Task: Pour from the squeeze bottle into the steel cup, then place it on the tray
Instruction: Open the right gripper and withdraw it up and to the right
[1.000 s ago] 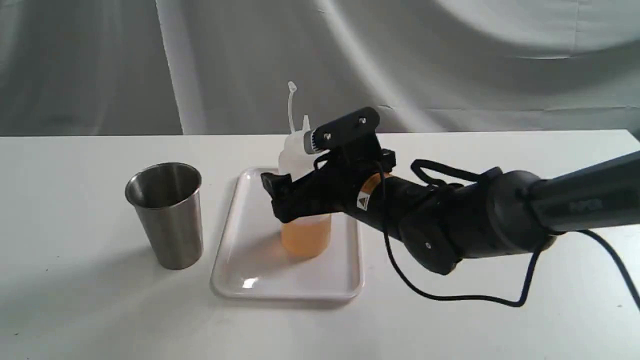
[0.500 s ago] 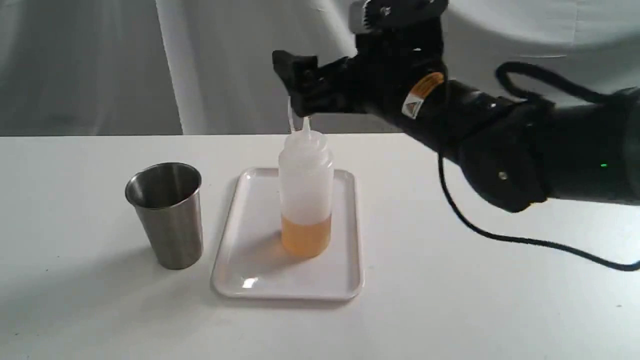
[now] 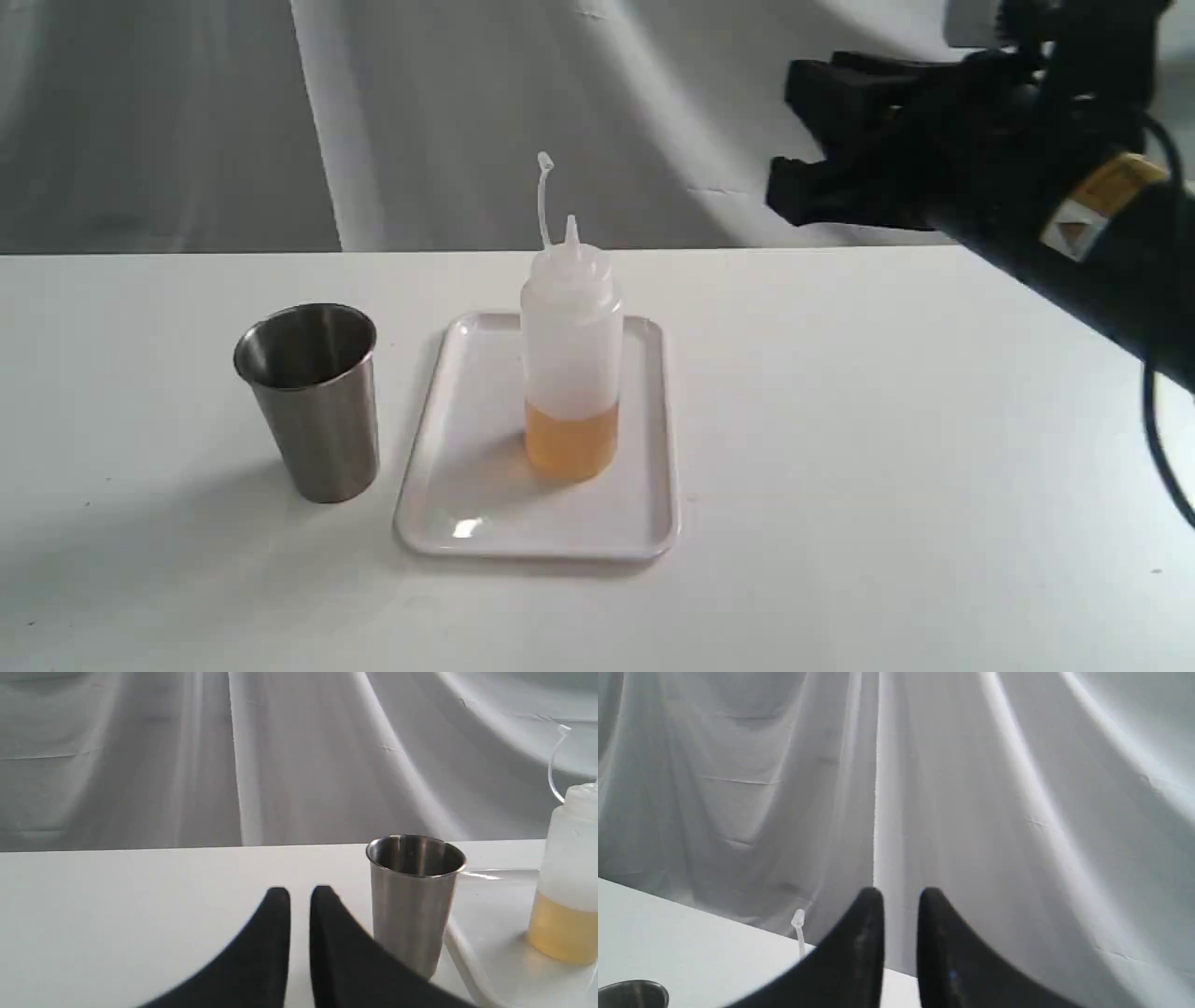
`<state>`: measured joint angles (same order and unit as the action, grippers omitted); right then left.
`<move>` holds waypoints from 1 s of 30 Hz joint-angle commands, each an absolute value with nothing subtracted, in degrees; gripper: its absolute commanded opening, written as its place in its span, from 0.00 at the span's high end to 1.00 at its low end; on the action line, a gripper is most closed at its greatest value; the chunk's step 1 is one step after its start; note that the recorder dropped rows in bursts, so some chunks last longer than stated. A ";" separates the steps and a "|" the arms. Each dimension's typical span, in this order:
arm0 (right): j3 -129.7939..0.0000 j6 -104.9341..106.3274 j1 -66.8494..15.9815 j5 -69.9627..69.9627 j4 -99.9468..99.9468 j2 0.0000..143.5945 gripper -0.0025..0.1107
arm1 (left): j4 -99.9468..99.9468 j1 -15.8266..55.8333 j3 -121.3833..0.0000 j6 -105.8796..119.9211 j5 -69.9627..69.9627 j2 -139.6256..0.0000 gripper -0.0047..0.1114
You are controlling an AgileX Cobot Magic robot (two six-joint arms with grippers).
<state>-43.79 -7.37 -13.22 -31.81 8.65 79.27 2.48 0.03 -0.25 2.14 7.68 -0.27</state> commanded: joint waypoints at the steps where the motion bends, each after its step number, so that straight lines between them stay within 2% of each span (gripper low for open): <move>1: -39.66 -7.66 -12.58 -31.70 9.04 74.20 0.98 | 2.63 0.00 0.00 1.87 7.59 0.00 0.89; 9: -34.84 -8.93 -12.82 -21.98 14.21 61.12 0.98 | 2.63 0.00 0.00 1.98 7.59 0.00 0.89; 16: -34.48 -19.12 -12.82 -11.98 14.21 50.23 0.98 | 2.63 0.00 0.00 1.86 7.59 0.00 0.89; 22: -34.48 -18.44 -12.71 -9.40 14.21 44.17 0.98 | 2.63 0.00 0.00 1.86 7.59 0.00 0.89; 30: -34.48 -17.95 -13.85 11.87 18.24 38.65 0.98 | 2.63 0.00 0.00 2.09 7.59 0.00 0.89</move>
